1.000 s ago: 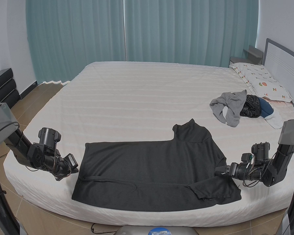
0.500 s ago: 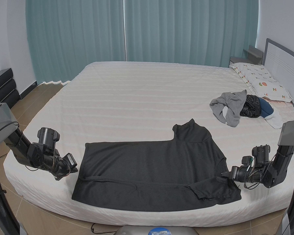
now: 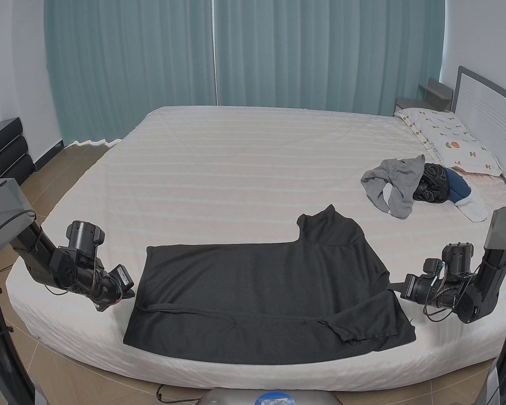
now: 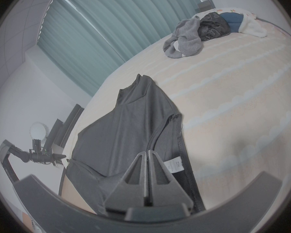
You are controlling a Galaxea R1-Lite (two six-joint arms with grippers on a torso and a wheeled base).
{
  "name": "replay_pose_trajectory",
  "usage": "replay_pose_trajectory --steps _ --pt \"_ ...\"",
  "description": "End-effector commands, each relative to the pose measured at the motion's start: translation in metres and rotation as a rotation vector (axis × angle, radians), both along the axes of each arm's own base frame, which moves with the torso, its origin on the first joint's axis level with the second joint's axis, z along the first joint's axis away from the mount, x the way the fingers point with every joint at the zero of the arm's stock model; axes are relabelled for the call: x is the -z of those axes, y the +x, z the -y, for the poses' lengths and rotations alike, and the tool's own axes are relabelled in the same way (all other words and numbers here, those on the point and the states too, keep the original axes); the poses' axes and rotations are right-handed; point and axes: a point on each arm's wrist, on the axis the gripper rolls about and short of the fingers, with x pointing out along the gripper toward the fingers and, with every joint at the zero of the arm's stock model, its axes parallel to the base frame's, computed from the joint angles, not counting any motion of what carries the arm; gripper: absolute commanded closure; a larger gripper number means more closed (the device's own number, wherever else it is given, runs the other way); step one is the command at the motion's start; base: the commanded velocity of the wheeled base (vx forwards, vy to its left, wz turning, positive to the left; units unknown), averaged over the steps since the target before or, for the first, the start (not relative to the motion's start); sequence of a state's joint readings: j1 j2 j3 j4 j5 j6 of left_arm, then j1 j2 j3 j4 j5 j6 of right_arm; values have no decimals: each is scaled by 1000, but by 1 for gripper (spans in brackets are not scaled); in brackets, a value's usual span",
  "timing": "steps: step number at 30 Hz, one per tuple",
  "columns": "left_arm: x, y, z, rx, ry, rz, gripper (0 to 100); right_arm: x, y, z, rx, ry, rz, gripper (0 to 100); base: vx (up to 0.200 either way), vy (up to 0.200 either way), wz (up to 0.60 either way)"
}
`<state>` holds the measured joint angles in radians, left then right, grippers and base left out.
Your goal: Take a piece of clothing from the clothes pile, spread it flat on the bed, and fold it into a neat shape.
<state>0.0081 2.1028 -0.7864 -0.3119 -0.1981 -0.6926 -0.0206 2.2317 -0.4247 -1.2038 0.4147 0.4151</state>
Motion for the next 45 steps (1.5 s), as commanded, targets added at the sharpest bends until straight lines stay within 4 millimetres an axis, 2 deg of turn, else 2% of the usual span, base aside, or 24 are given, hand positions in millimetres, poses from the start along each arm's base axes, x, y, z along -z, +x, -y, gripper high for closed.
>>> replay_pose_trajectory --steps 1,14,15,25,33,38,39,45 --pt "11 6 3 0 -3 -25 100 3 -1 2 12 7 -8 100 0 0 0" --pt "13 13 8 -16 -21 -23 100 9 -1 0 5 2 -28 100 0 0 0" --pt "12 13 8 -16 -21 -20 0 9 -1 0 5 2 -28 100 0 0 0" --pt "9 13 10 -31 -38 -6 0 9 -2 0 4 3 -31 100 0 0 0" --pt "14 12 37 41 -20 -16 0 9 -2 -1 1 2 -32 100 0 0 0" --pt "19 15 39 31 8 -23 0 9 -2 -1 0 2 -30 100 0 0 0" --pt "20 15 38 28 13 -27 100 9 -2 -1 0 2 -30 100 0 0 0" --pt "20 11 38 28 21 -38 100 9 -2 -2 -1 3 -29 100 0 0 0"
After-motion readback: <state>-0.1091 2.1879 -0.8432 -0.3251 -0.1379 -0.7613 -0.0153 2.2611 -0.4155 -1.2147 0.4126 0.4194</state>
